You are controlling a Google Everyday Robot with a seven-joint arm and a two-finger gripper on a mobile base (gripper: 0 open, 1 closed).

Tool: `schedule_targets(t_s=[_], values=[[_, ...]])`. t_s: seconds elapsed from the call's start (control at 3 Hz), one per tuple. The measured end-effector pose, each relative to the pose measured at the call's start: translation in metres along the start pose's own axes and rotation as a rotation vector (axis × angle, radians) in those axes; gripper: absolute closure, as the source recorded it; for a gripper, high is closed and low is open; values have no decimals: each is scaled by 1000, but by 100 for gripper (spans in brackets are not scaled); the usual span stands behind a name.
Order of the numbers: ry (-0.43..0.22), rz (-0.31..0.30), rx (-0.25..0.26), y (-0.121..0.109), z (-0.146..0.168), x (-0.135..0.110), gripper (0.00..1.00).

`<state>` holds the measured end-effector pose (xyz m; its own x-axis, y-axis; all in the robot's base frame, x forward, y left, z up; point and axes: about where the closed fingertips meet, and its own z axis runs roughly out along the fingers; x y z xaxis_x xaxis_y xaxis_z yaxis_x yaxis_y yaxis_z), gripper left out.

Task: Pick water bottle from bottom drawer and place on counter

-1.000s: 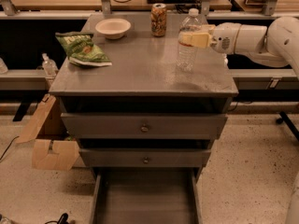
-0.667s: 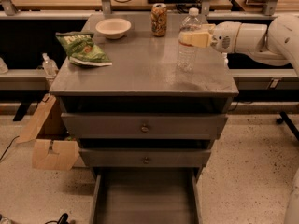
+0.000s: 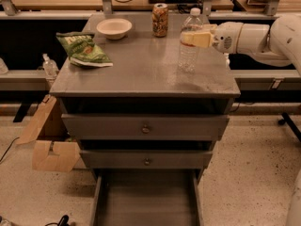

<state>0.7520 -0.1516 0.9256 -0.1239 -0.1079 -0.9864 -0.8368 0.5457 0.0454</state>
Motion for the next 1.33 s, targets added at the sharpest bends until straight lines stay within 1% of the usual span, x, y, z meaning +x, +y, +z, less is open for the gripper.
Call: schedule_targets(t_s=[0.33, 0.67, 1.0, 1.33], values=[[0, 0, 0, 0, 0, 0, 28], [0, 0, -1, 0, 0, 0, 5], [0, 0, -3, 1, 2, 0, 0], [0, 0, -3, 1, 2, 0, 0]])
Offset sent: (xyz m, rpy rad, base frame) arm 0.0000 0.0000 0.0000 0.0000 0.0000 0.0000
